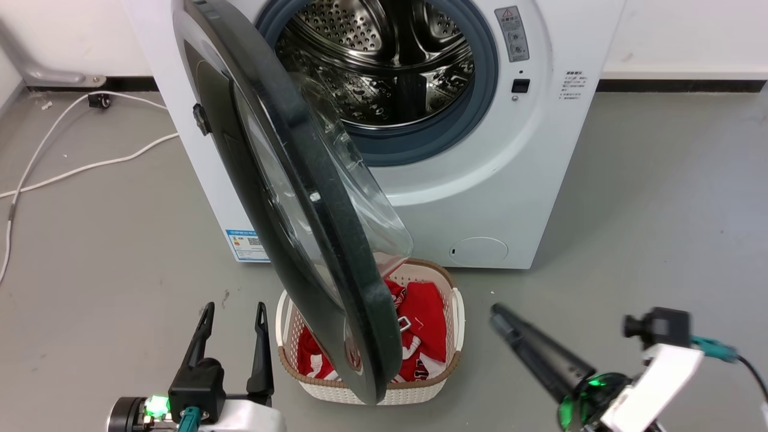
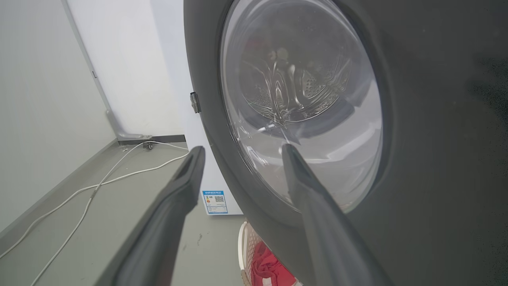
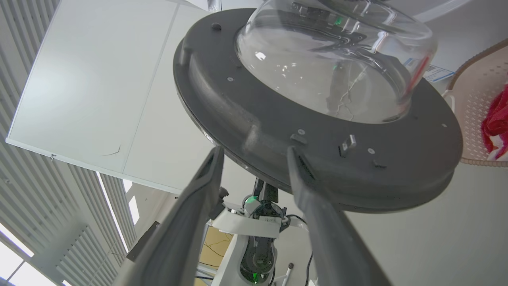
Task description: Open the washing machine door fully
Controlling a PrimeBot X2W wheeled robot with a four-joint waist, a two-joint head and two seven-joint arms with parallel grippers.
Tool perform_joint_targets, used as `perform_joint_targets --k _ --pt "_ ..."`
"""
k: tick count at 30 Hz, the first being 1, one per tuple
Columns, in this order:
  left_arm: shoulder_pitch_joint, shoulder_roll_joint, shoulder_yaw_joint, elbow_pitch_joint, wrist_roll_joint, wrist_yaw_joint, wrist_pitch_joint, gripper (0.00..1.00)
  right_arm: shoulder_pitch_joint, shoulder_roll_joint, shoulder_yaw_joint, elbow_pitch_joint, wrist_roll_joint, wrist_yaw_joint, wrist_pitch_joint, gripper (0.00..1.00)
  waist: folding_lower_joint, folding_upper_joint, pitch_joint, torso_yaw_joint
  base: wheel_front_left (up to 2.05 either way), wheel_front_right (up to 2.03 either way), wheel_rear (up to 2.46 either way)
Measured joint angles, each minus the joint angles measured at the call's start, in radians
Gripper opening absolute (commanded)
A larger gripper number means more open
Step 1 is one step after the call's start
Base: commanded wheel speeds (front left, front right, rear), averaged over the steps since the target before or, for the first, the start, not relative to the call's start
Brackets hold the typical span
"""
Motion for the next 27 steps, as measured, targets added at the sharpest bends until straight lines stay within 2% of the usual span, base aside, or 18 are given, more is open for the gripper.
perform_joint_targets --k 6,8,11,15,16,19,24,27 --pt "0.017 -0.001 0.004 -0.003 -0.001 0.0 0.0 1.0 0.027 0.011 -0.078 -0.047 -0.111 0.0 -0.219 1.0 0.0 0.0 -0.015 -0.003 0.0 0.0 0.0" --pt "0.018 -0.002 0.005 -0.005 -0.001 0.0 0.0 1.0 0.027 -0.005 -0.086 -0.051 -0.21 0.0 -0.32 1.0 0.0 0.0 -0.018 -0.005 0.0 0.0 0.0" --pt "0.023 -0.003 0.01 -0.007 -0.001 0.0 0.0 1.0 0.021 -0.075 -0.041 -0.052 -0.402 0.0 -0.479 1.0 0.0001 0.0 -0.019 -0.011 0.0 0.0 0.0" --pt "0.031 -0.004 0.014 -0.011 -0.001 0.0 0.0 1.0 0.013 -0.11 -0.015 0.002 -0.595 0.001 -0.732 1.0 0.0001 0.0 -0.023 -0.02 0.0 0.0 0.0" --pt "0.033 -0.004 0.015 -0.011 -0.001 0.0 0.0 1.0 0.008 -0.126 -0.02 0.023 -0.652 0.001 -0.755 1.0 0.0001 0.0 -0.024 -0.022 0.0 0.0 0.0" --pt "0.034 -0.005 0.018 -0.013 -0.002 0.0 0.0 1.0 0.006 -0.12 -0.053 0.063 -0.794 0.001 -0.779 1.0 0.0001 0.0 -0.025 -0.027 0.0 0.0 0.0" --pt "0.035 -0.005 0.019 -0.017 -0.001 0.0 0.0 1.0 0.002 -0.058 -0.152 0.038 -1.085 0.001 -0.782 1.0 0.0001 0.0001 -0.021 -0.031 0.0 0.0 0.0" --pt "0.035 -0.006 0.02 -0.016 -0.001 0.0 0.0 1.0 0.013 -0.013 -0.184 0.031 -1.203 0.001 -0.782 1.0 0.0001 0.0 -0.02 -0.032 0.0 0.0 0.0"
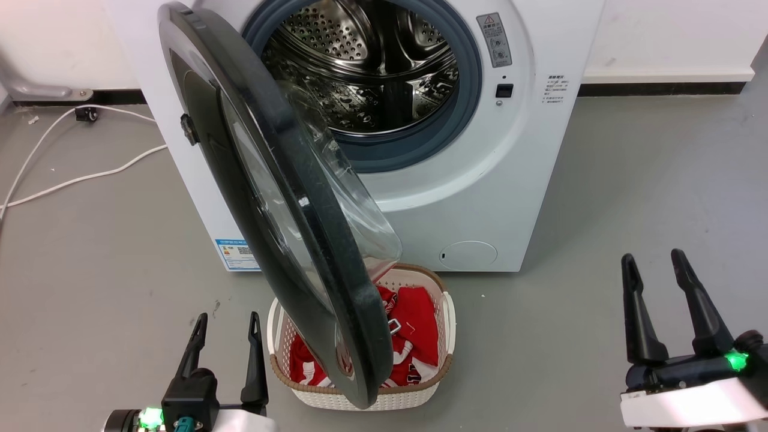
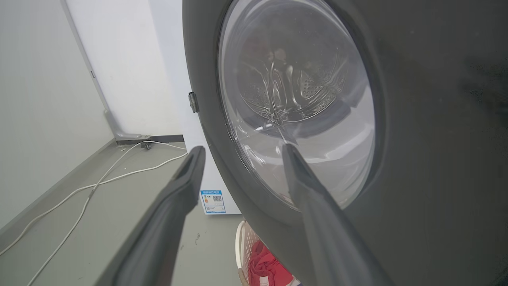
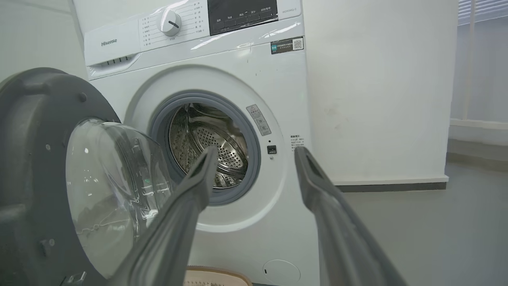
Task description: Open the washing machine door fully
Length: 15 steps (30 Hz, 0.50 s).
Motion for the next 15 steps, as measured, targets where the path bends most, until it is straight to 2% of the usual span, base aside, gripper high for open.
perform_joint_targets --k 6,15 --pt "0.0 -0.001 -0.001 0.002 0.0 -0.002 0.0 1.0 0.032 0.045 -0.026 0.01 -0.145 0.0 0.0 1.0 0.0 0.0 0.0 0.007 0.0 0.0 0.0" --pt "0.0 -0.003 -0.002 0.002 0.0 -0.002 0.0 1.0 0.065 0.075 -0.054 0.069 -0.191 0.0 0.0 1.0 0.0 0.0 -0.001 0.016 0.0 0.0 0.0"
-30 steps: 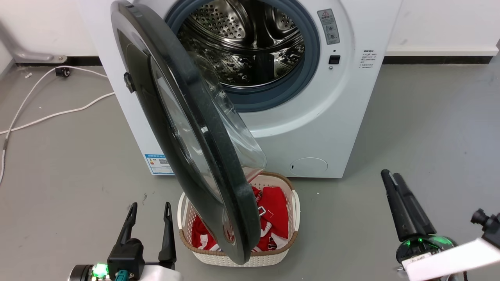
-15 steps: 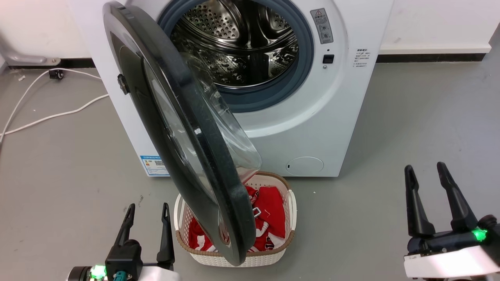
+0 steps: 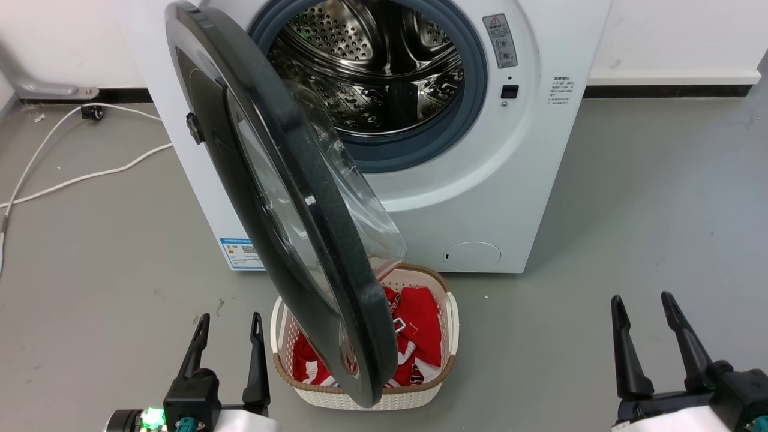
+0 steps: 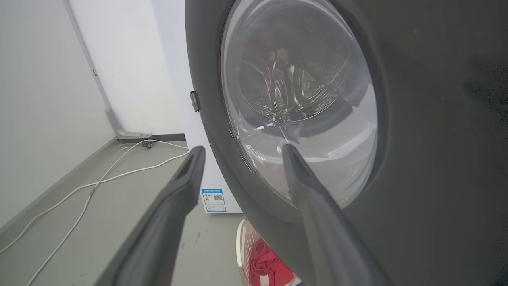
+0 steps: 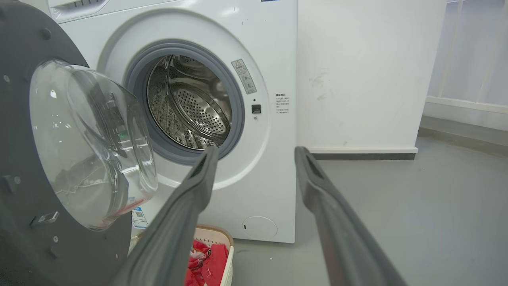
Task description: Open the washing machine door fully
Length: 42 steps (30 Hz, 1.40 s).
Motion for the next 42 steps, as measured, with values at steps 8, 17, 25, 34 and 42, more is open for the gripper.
perform_joint_targets --k 8,17,25,34,42 --pt "0.0 -0.001 -0.001 0.0 0.0 0.0 0.0 1.0 0.015 0.002 0.0 0.011 0.014 0.0 0.0 1.0 0.0 0.0 0.0 -0.001 0.0 0.0 0.0" --pt "0.0 -0.002 0.002 0.0 -0.01 0.001 0.0 1.0 0.016 0.002 0.0 0.014 0.023 0.0 0.0 1.0 0.0 0.0 0.001 0.004 0.0 0.0 0.0" --pt "-0.002 -0.004 0.018 -0.018 -0.031 0.002 0.0 0.0 0.017 0.002 -0.001 0.015 0.023 0.0 0.0 1.0 0.0 0.0 -0.001 0.009 0.0 0.0 0.0" --pt "-0.055 -0.003 0.042 -0.146 -0.014 -0.005 0.0 0.0 0.019 0.002 -0.005 0.011 0.023 0.0 0.0 1.0 0.0 0.0 0.0 0.023 0.0 0.0 0.0" --pt "-0.113 -0.002 0.018 -0.308 0.013 -0.016 0.0 0.0 0.019 0.002 -0.003 0.011 0.028 0.0 0.0 1.0 0.0 0.0 -0.002 0.031 0.0 0.0 0.0"
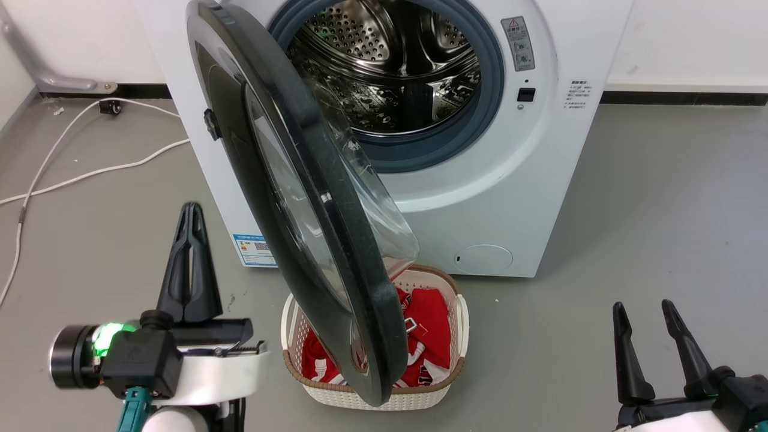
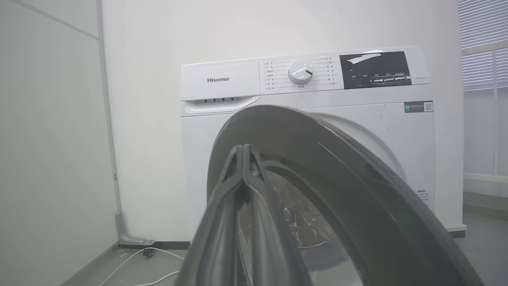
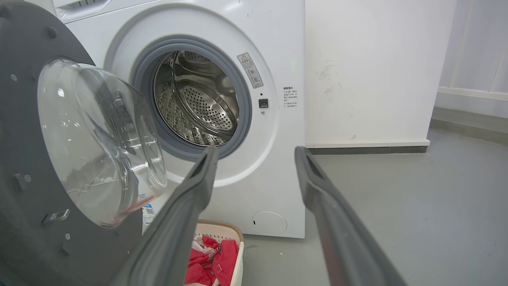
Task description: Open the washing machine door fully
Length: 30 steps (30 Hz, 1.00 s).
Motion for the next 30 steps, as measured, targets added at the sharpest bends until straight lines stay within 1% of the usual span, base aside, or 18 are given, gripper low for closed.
perform_joint_targets --k 4,8,14,20,23,30 --pt "-0.031 0.0 -0.05 -0.062 0.016 -0.014 0.0 0.0 0.001 0.0 0.003 0.001 0.002 0.0 0.0 1.0 0.0 0.0 -0.002 0.002 0.0 0.0 0.0" --pt "-0.062 -0.001 -0.125 -0.108 0.026 -0.035 0.0 0.0 0.002 0.0 0.011 0.002 0.002 0.0 0.0 1.0 0.0 0.0 -0.005 0.001 0.0 0.0 0.0" --pt "-0.101 -0.002 -0.255 -0.142 0.037 -0.064 0.0 0.0 0.002 0.0 0.015 0.003 0.0 0.0 0.0 1.0 0.0 0.0 -0.007 0.001 0.0 0.0 0.0" --pt "-0.134 -0.003 -0.405 -0.133 0.026 -0.078 0.0 0.0 0.002 0.0 0.022 0.003 -0.001 0.0 0.0 1.0 0.0 0.0 -0.004 0.001 0.0 0.0 0.0" --pt "-0.147 -0.003 -0.469 -0.107 0.016 -0.081 0.0 0.0 0.002 0.0 0.028 0.003 -0.001 0.0 0.0 1.0 0.0 0.0 -0.001 -0.002 0.0 0.0 0.0" --pt "-0.168 -0.003 -0.575 -0.067 -0.015 -0.074 0.0 0.0 0.001 0.0 0.033 0.005 -0.001 0.0 0.0 1.0 0.0 0.0 0.005 -0.013 0.0 0.0 0.0"
